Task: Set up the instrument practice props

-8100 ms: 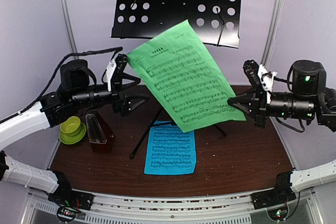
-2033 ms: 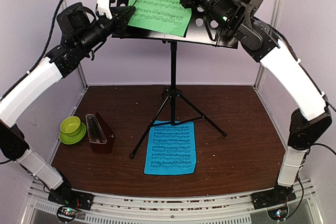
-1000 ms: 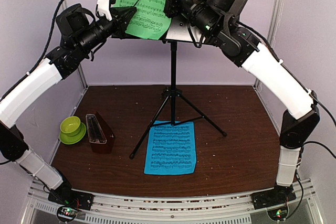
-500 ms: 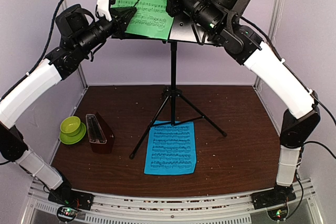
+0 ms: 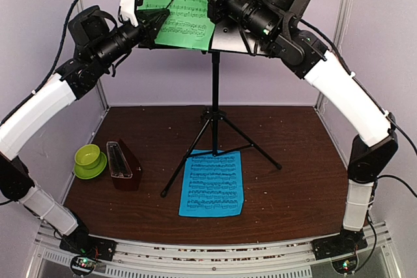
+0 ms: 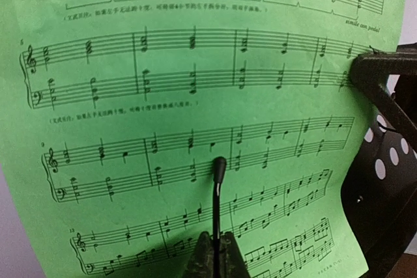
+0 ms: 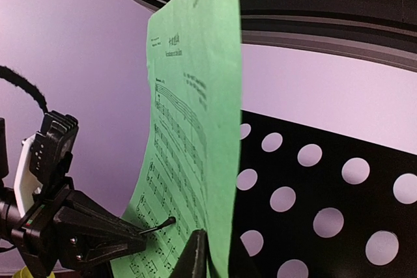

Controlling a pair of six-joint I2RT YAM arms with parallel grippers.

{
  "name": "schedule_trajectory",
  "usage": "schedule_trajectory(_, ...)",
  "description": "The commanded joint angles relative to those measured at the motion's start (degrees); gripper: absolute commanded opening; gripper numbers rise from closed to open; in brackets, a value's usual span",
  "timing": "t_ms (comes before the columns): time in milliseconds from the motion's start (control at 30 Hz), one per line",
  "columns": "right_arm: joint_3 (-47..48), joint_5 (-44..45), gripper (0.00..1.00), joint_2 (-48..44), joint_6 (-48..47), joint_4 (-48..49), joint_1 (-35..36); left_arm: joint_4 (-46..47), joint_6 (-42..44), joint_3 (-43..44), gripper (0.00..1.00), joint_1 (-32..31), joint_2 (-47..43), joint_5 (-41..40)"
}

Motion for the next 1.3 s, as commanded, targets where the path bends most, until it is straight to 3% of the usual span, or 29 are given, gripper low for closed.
schedule_trajectory(0, 0.68, 0.4, 0.16, -2.77, -0.74, 0.11, -0.22, 3.42, 0.13, -0.34, 0.0, -0.08, -2.09, 2.16)
schedule_trajectory(400, -0.95, 3.74, 0.56, -3.93, -0.91, 1.82, -0.2, 3.29, -0.84, -0.51, 0.01, -0.21, -2.4, 1.5)
schedule_trajectory(700, -3.79, 5.54, 0.74, -5.76, -0.76, 3.35, -0.2, 2.72, -1.1, -0.43, 0.4, -0.46, -2.8, 1.82)
schedule_trajectory(800, -4.72, 5.63, 0.84, -6.64, -0.46, 3.62, -0.2, 2.4, -0.67, -0.43, 0.47, -0.85, -3.03, 2.67)
schedule_trajectory(1133, -10.31, 5.66, 0.88, -10.31, 1.19, 4.37, -0.12, -1.71, -0.75, 3.05, 0.53, -1.4, -4.23, 0.97)
schedule_trajectory(1267, -13.67, 5.72, 0.88, -12.22, 2.38, 4.98, -0.09, -5.92, 0.7, 11.27, 0.51, -1.42, -1.37, -2.58)
